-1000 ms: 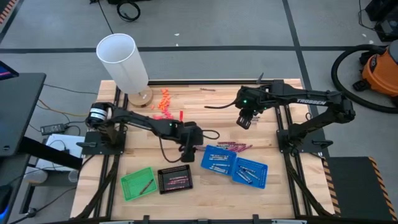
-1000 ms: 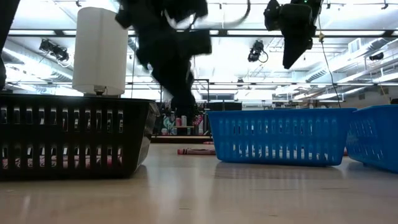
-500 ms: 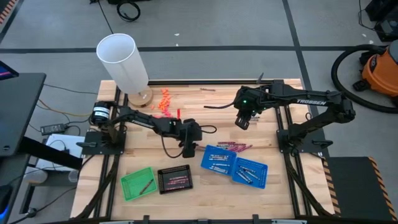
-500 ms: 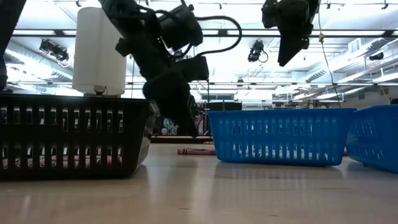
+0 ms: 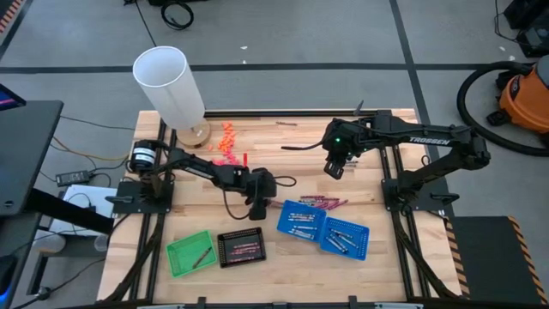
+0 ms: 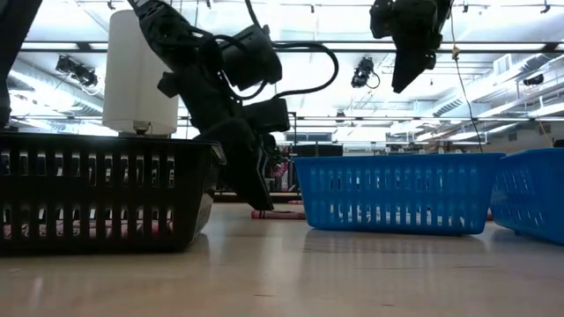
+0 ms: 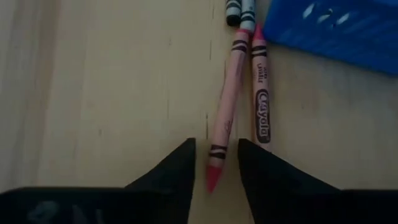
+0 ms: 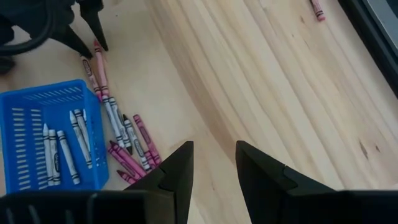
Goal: Sort crayons
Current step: Put the pink crayon into the black bin
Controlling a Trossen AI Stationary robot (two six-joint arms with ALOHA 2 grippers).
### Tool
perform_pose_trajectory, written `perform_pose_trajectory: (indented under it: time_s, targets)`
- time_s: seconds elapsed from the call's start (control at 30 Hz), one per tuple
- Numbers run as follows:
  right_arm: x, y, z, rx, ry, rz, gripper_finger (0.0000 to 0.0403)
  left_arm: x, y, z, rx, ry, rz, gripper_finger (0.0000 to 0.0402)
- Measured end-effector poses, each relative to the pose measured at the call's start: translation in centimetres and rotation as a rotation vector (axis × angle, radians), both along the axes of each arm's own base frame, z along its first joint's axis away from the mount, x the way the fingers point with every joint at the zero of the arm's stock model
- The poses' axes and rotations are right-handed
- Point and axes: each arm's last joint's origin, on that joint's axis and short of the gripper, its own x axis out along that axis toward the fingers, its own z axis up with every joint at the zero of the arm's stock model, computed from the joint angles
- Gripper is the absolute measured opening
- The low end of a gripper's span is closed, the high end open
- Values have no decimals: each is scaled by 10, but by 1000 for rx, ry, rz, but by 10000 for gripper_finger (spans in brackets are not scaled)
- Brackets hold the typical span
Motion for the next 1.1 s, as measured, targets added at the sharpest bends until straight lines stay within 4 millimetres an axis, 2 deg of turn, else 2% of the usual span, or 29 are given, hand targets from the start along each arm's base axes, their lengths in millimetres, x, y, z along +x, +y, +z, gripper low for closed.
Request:
perform_pose_trajectory:
  time_s: [0.43, 0.63, 0.83, 1.1]
  targets:
    - [0, 1, 0, 14, 4, 33, 128, 1, 2, -5, -7, 16, 33, 20]
    - [-1, -1, 0, 10, 11, 34, 128, -4, 4, 7, 24, -1, 105, 12]
    - [-2, -5, 0, 12, 8, 5, 128, -9, 7, 45, 88, -127, 168, 12]
    - [-2, -7, 0, 17, 3, -59, 128, -26, 6, 95, 124, -259, 197, 12]
